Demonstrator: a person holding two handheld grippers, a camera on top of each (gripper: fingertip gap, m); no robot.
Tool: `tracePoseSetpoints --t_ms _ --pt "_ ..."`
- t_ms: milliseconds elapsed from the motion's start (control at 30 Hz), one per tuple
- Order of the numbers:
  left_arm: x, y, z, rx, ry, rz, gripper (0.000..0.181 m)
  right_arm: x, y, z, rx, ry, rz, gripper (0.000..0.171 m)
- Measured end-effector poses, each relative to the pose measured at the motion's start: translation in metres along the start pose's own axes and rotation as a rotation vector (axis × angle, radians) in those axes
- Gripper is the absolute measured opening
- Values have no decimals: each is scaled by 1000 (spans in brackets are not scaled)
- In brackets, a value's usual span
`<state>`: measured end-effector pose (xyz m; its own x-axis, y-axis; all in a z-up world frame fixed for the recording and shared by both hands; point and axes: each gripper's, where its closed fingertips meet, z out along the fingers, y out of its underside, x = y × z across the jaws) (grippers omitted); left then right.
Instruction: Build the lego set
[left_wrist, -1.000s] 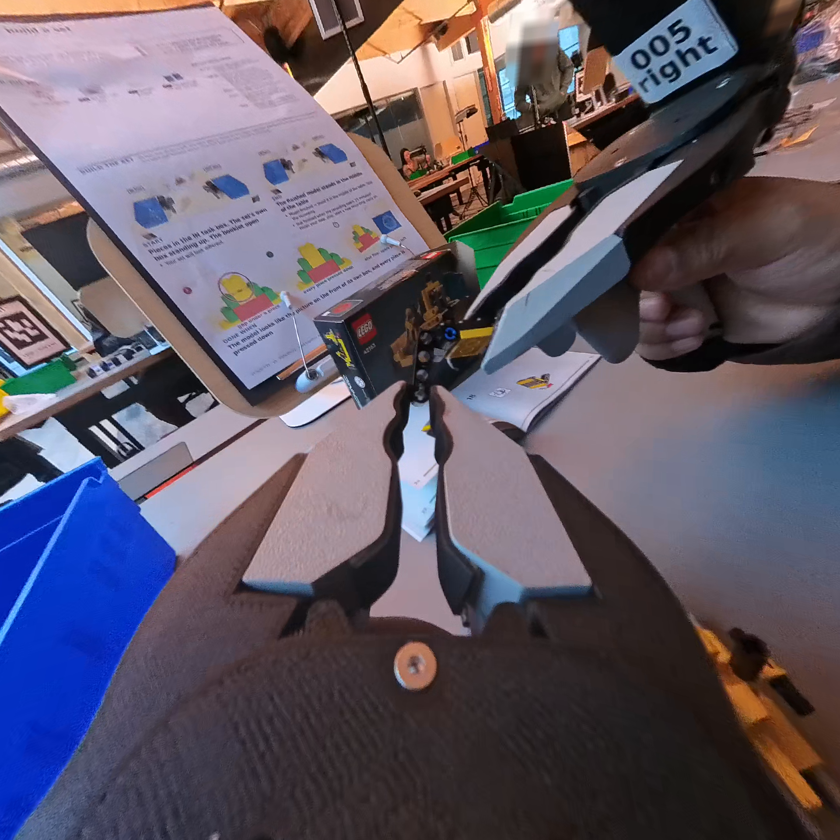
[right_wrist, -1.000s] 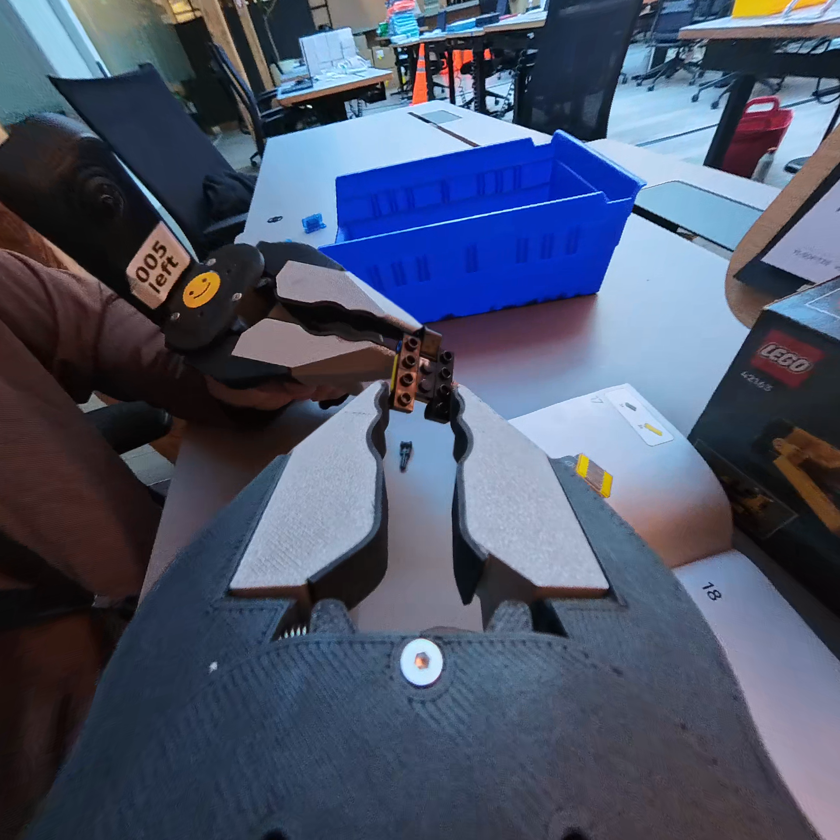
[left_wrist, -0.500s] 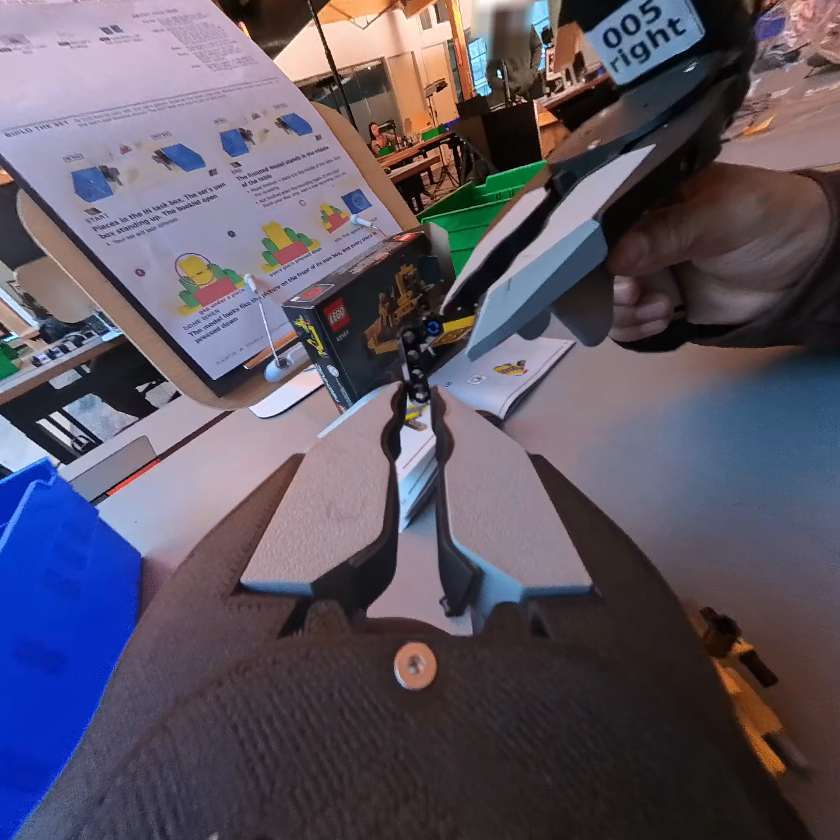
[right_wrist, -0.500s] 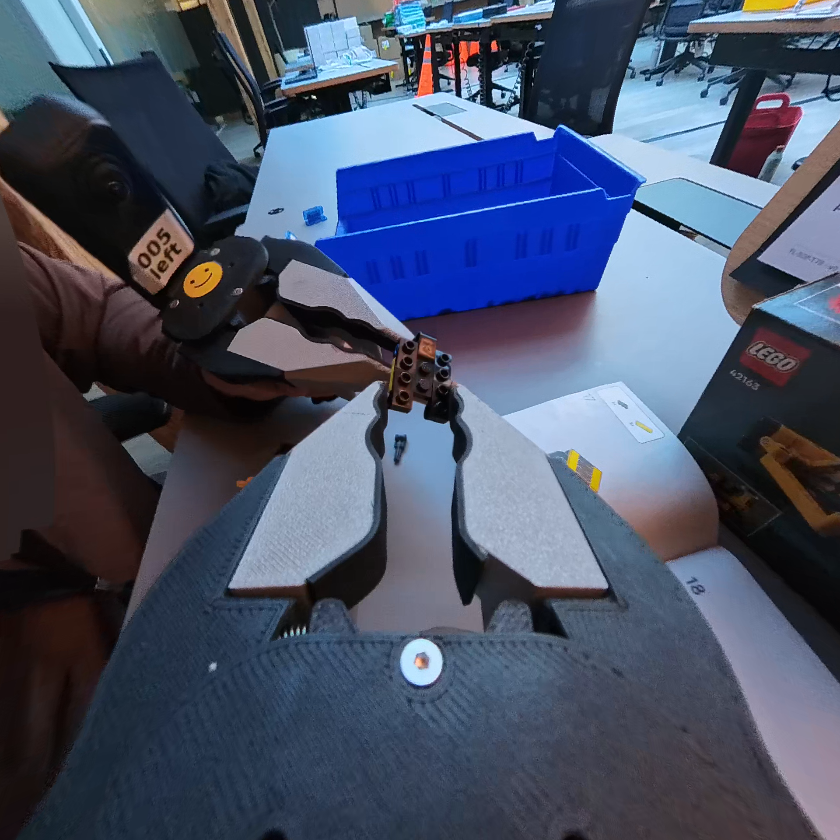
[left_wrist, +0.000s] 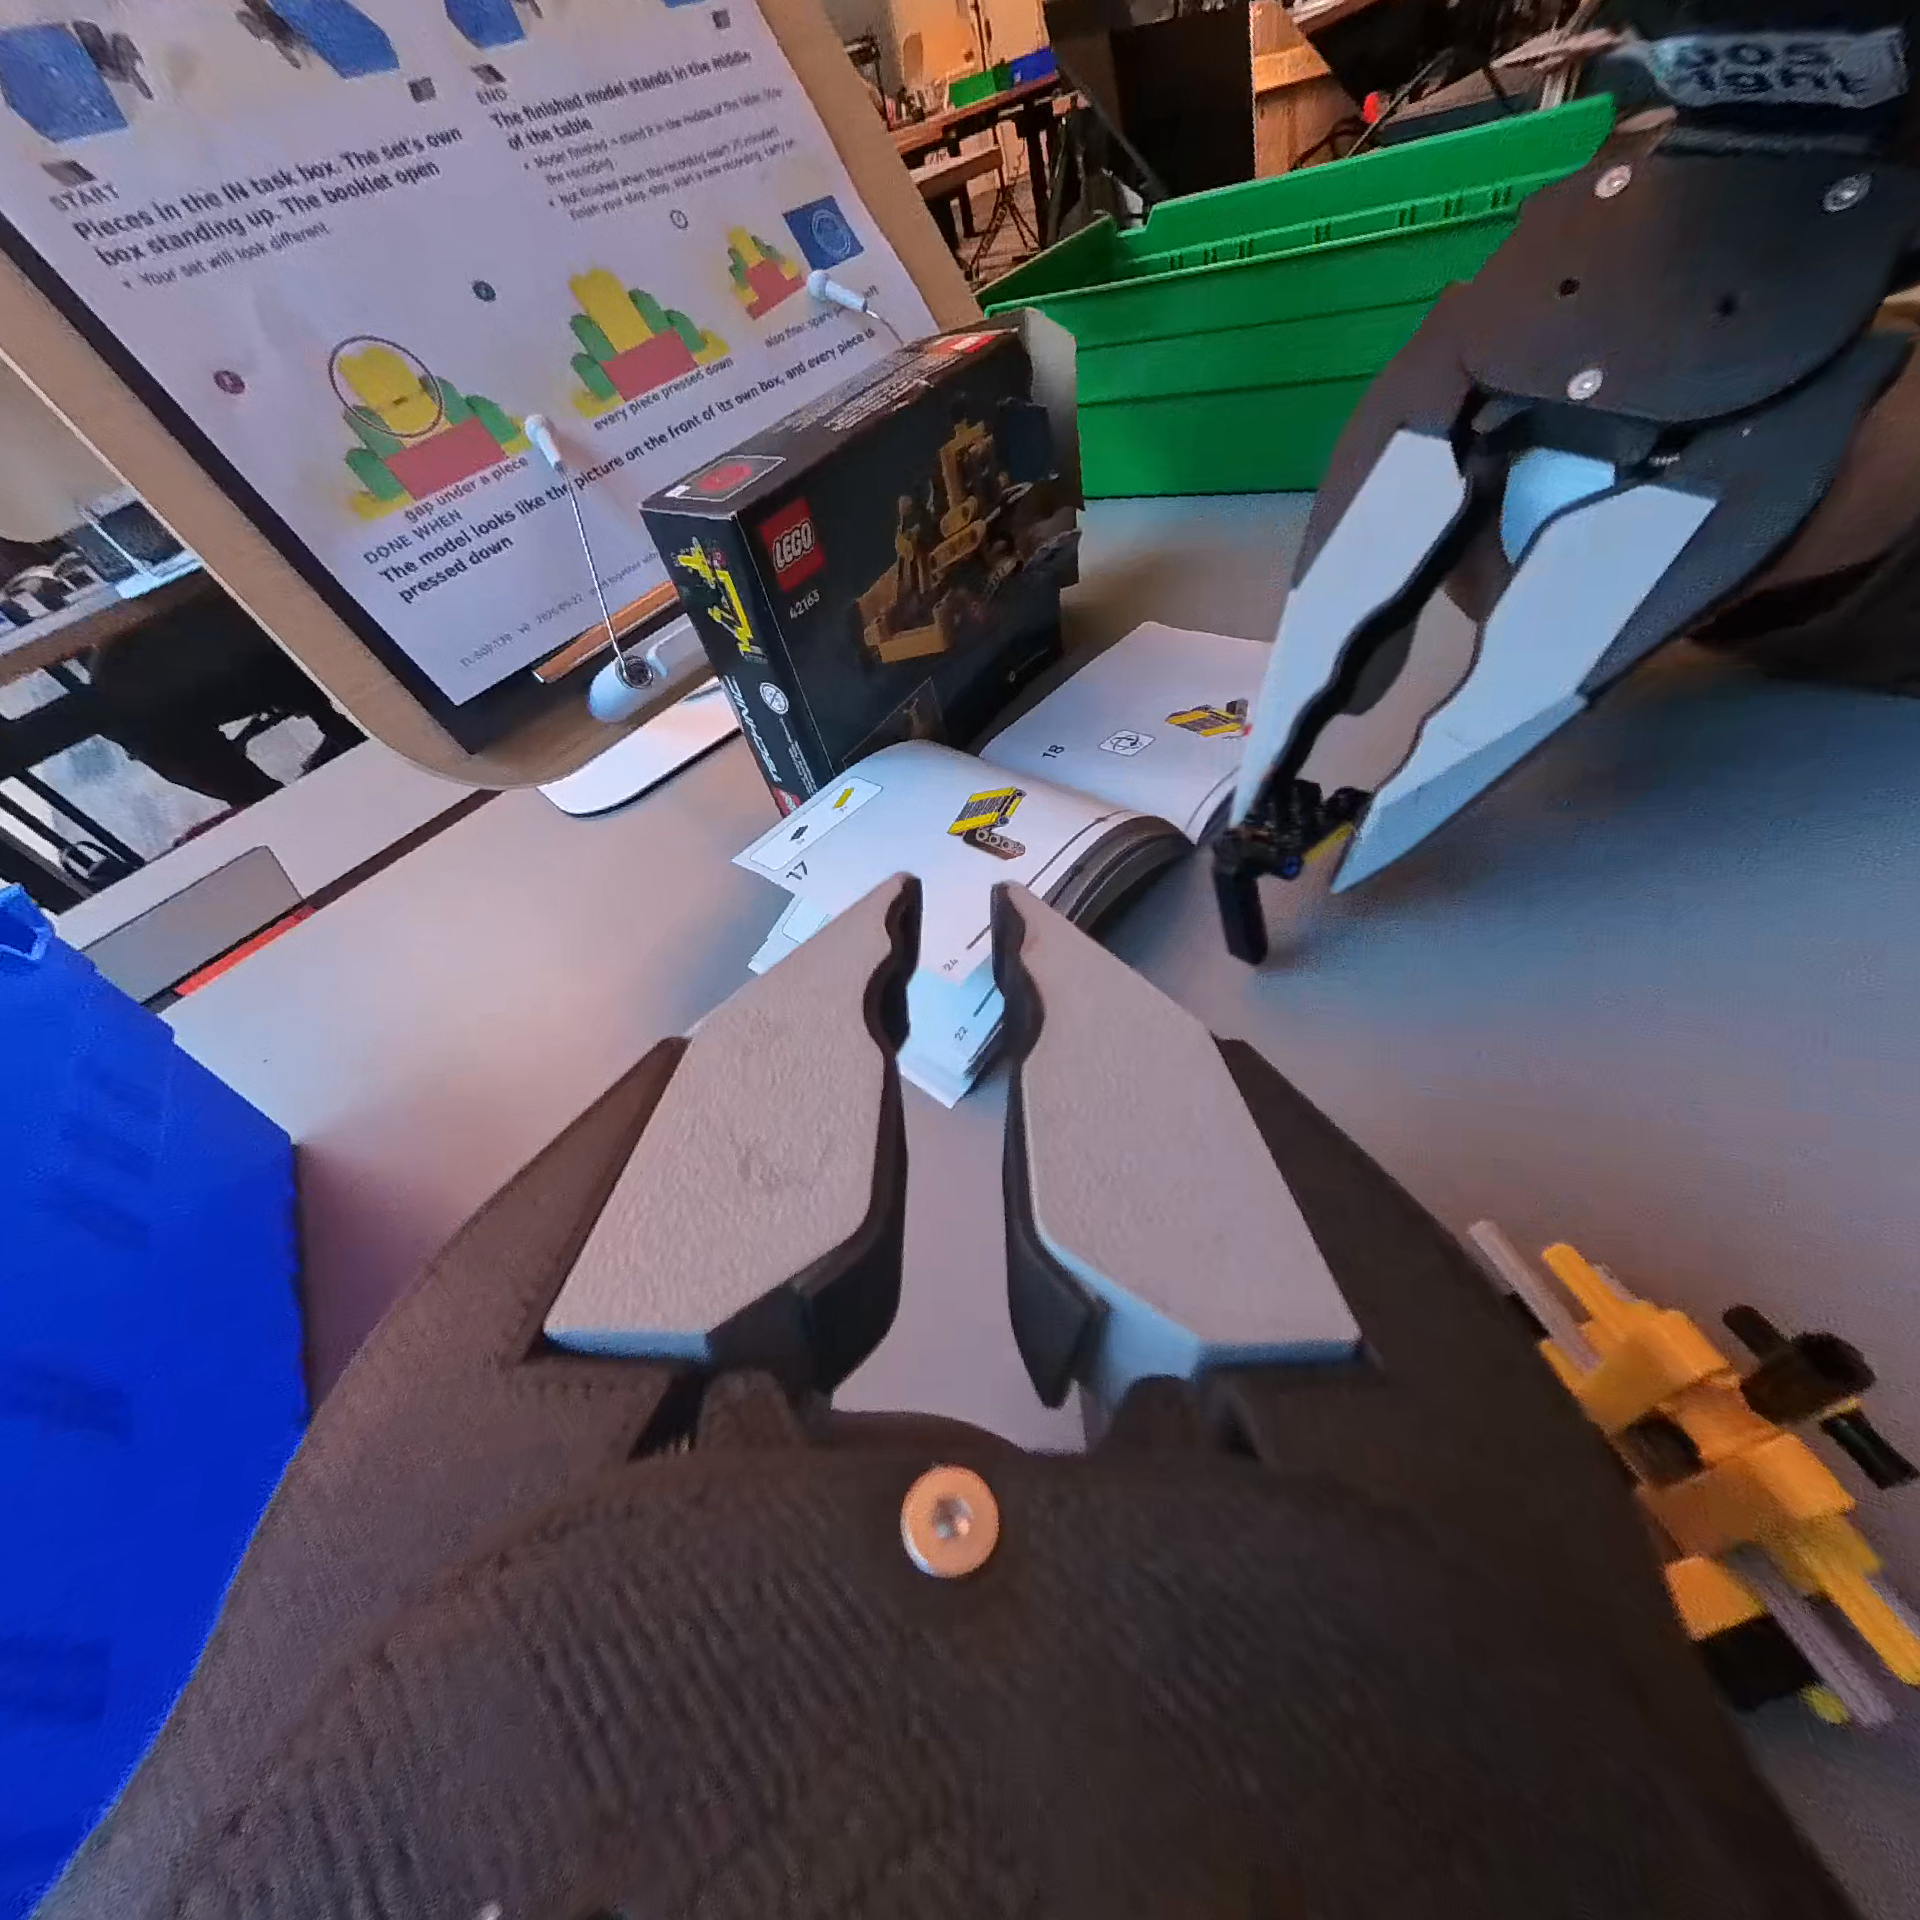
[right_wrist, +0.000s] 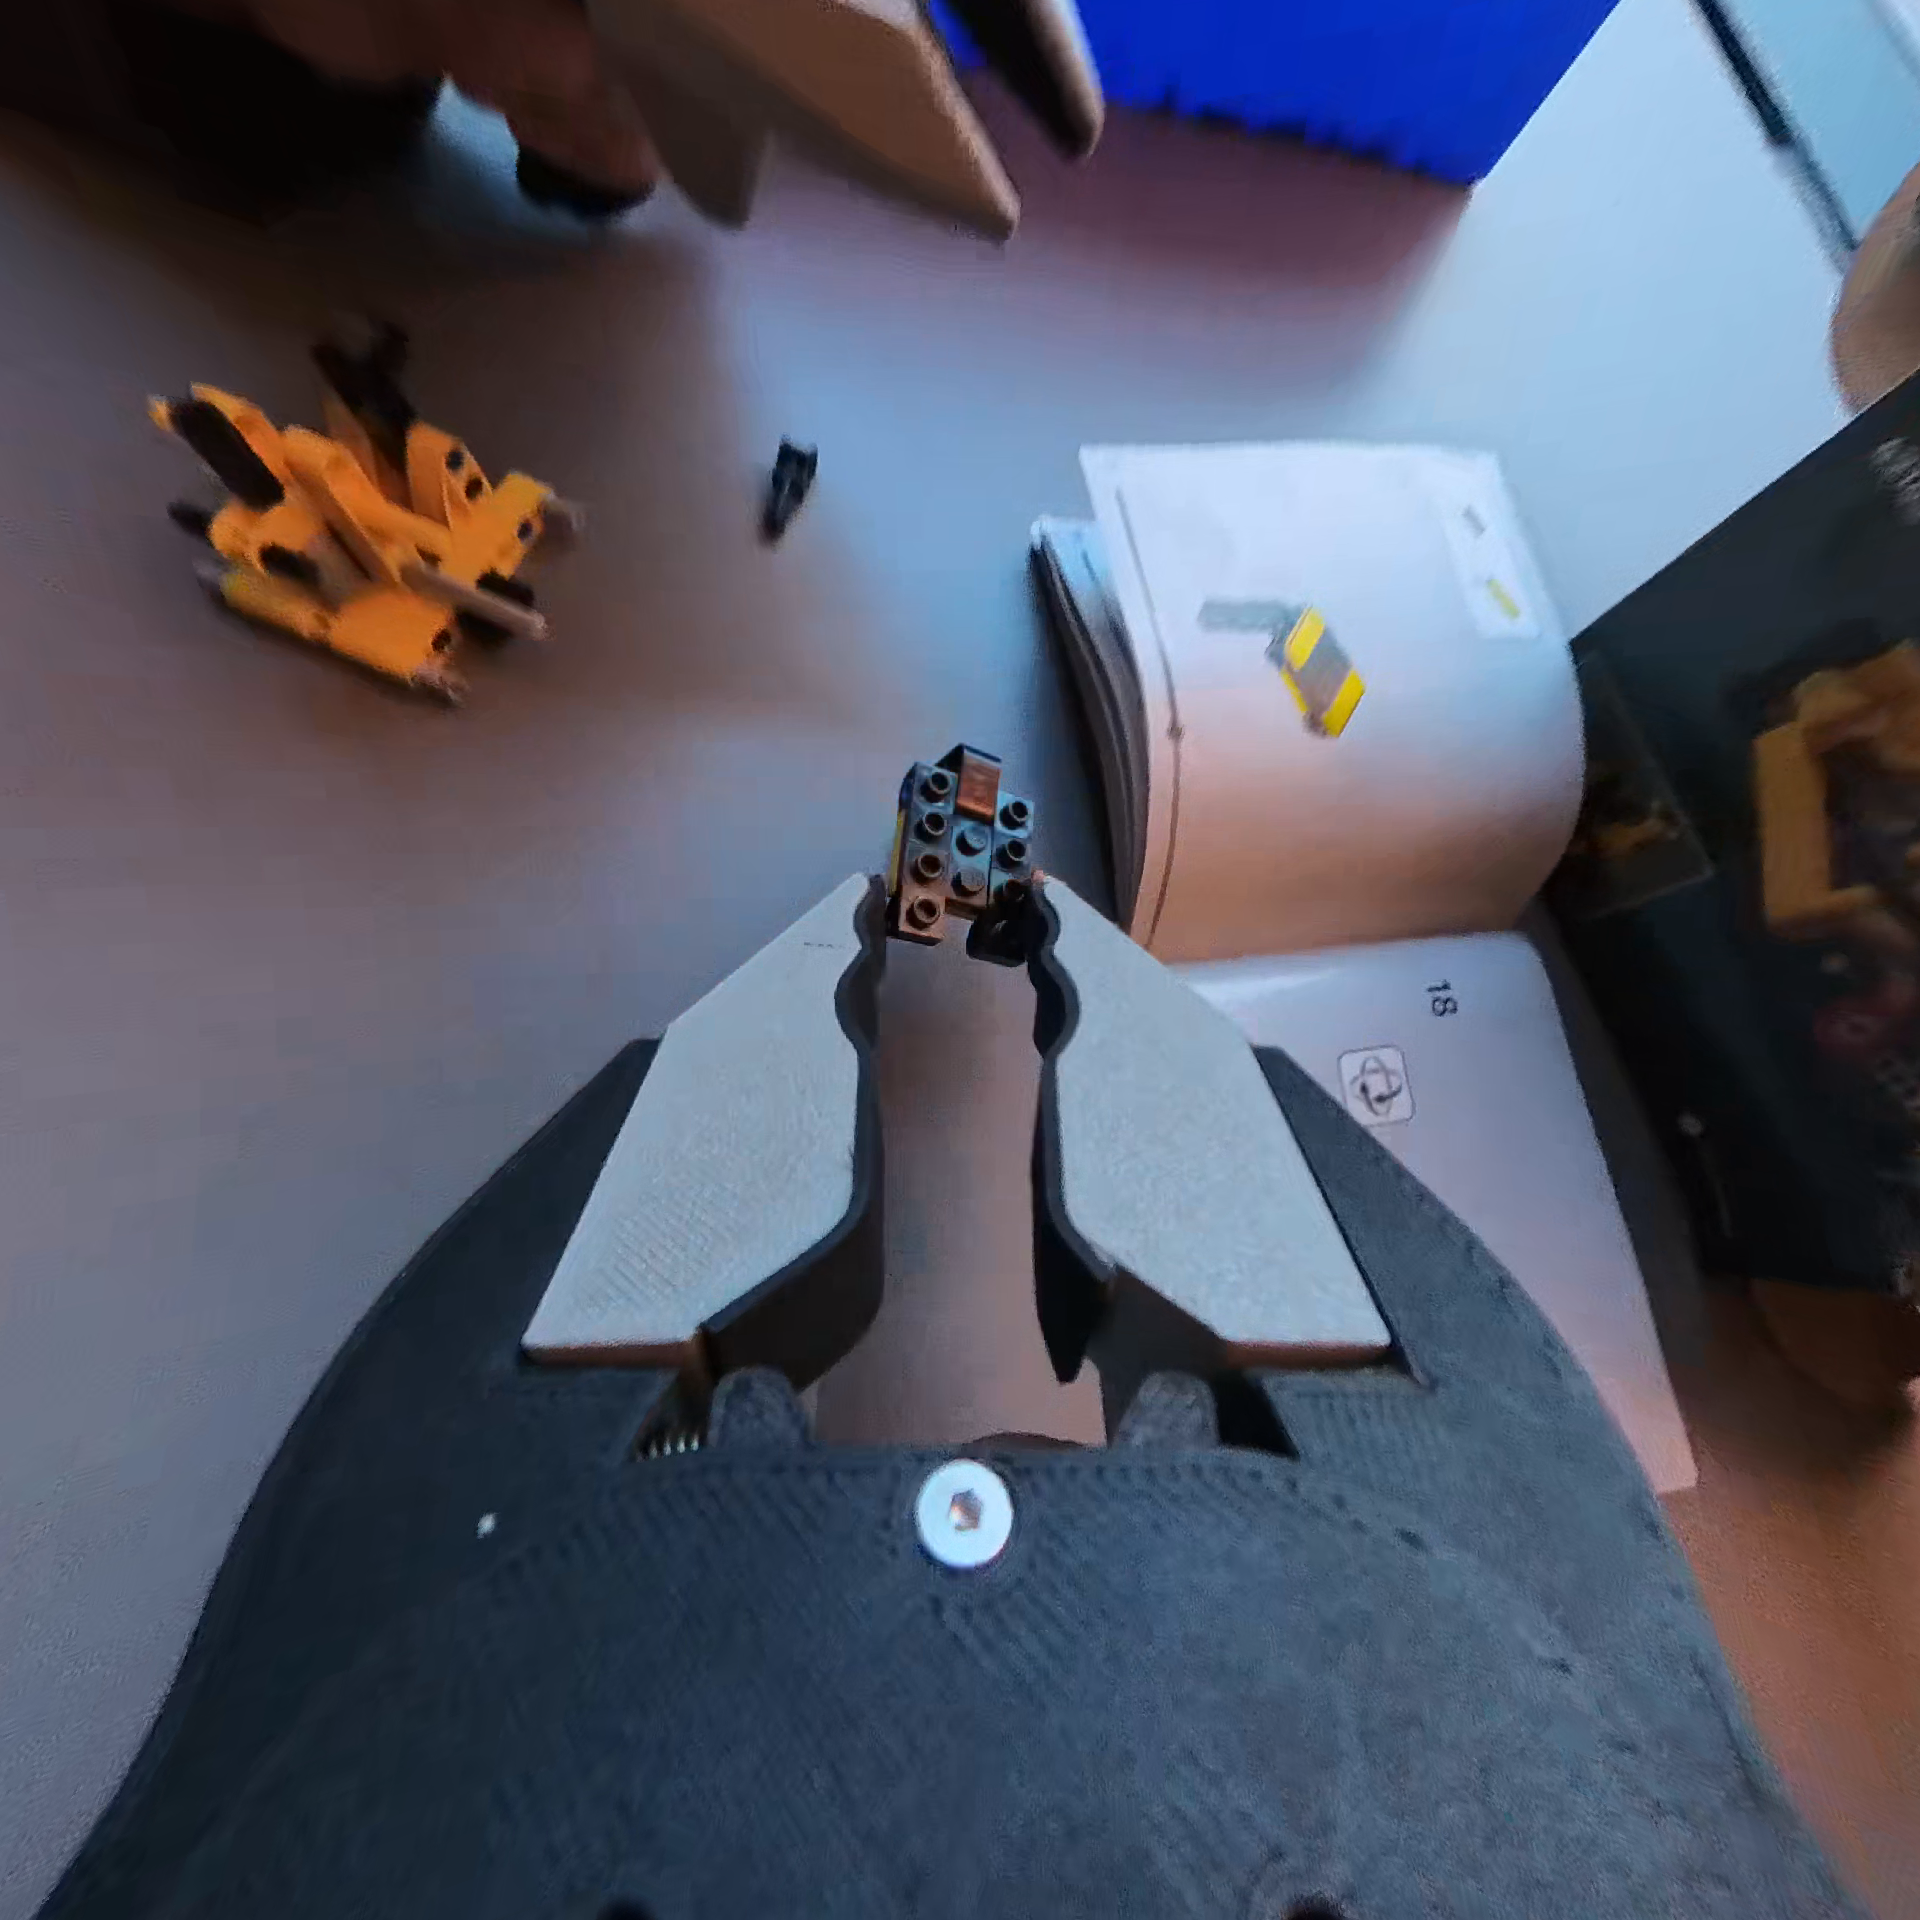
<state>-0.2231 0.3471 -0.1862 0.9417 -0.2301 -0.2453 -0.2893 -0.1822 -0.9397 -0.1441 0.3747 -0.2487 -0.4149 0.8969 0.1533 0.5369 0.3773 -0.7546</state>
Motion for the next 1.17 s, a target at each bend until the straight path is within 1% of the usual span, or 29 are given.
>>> tracePoseSetpoints --t_ms 133,233,300,500,633,733,933,1100,1167 --pt "1 3 2 -15 -8 31 11 -10 15 6 -63 -66 -7 24" --pt "2 5 3 -25 -2 36 11 -15 16 7 -60 -89 -20 24" --pt "2 7 4 -31 -2 35 12 -16 15 6 -56 -94 -21 29" --pt "-1 9 4 -41 -9 30 12 -15 10 -6 -13 -101 -15 32" --pt "-4 10 4 -45 -18 30 13 -4 -2 -22 99 -101 55 31" --pt "-6 9 4 -45 -23 28 13 10 -11 -31 179 -62 119 31" --pt "-7 11 5 -49 -30 37 13 43 -11 -40 220 106 189 31" --pt "-5 9 6 -46 -28 36 12 57 -16 -37 291 150 282 29" --pt "-4 8 7 -44 -25 34 12 64 -19 -28 294 162 313 20"
